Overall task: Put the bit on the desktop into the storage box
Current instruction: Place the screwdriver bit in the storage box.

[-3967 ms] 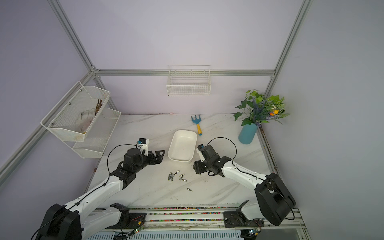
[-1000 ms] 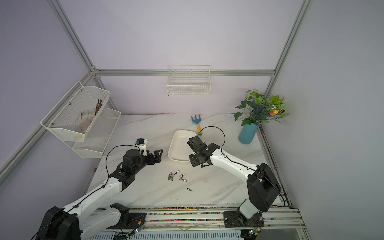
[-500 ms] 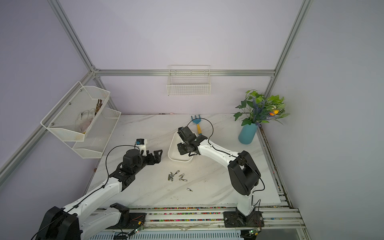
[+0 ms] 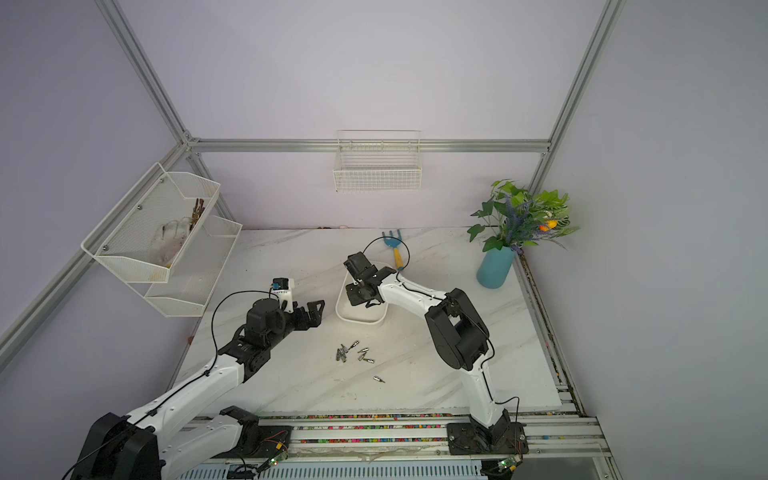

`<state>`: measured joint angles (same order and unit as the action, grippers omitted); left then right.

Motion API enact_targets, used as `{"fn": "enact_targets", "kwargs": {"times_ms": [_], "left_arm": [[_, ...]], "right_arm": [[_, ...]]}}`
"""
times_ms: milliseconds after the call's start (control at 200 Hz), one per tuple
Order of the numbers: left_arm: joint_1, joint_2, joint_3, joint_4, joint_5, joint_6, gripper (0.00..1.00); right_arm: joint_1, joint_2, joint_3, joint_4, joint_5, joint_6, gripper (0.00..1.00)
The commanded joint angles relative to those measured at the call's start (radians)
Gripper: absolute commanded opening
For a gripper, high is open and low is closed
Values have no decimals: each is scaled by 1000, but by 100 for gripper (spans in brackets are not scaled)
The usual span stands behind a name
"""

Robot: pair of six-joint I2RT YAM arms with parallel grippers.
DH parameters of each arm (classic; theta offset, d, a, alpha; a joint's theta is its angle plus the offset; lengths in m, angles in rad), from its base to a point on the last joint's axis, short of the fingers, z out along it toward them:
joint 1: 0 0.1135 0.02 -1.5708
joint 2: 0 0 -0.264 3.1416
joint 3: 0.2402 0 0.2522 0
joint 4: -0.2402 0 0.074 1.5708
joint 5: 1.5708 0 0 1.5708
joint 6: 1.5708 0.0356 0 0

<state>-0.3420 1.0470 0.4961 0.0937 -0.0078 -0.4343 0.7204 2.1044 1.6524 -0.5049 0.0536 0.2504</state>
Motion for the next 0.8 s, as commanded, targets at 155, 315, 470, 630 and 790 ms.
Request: {"fn": "enact_targets", "kwargs": {"times_ms": [155, 315, 470, 630, 790], "left_arm": [[-2, -3, 21, 15, -4, 6, 100], [-2, -13, 21, 11, -9, 11, 100], [-3, -21, 40, -28, -6, 12, 100], [-13, -31, 86, -133, 4, -11, 100], [-75, -44, 100, -248, -20, -57, 100]], "right_arm": [[4, -37, 10, 8, 30, 5, 33], [4, -121, -52, 11, 35, -3, 37], [4, -251, -169, 32, 43, -7, 39], [2, -436, -358, 103, 102, -13, 44], [3, -652, -609, 260, 193, 8, 54]]}}
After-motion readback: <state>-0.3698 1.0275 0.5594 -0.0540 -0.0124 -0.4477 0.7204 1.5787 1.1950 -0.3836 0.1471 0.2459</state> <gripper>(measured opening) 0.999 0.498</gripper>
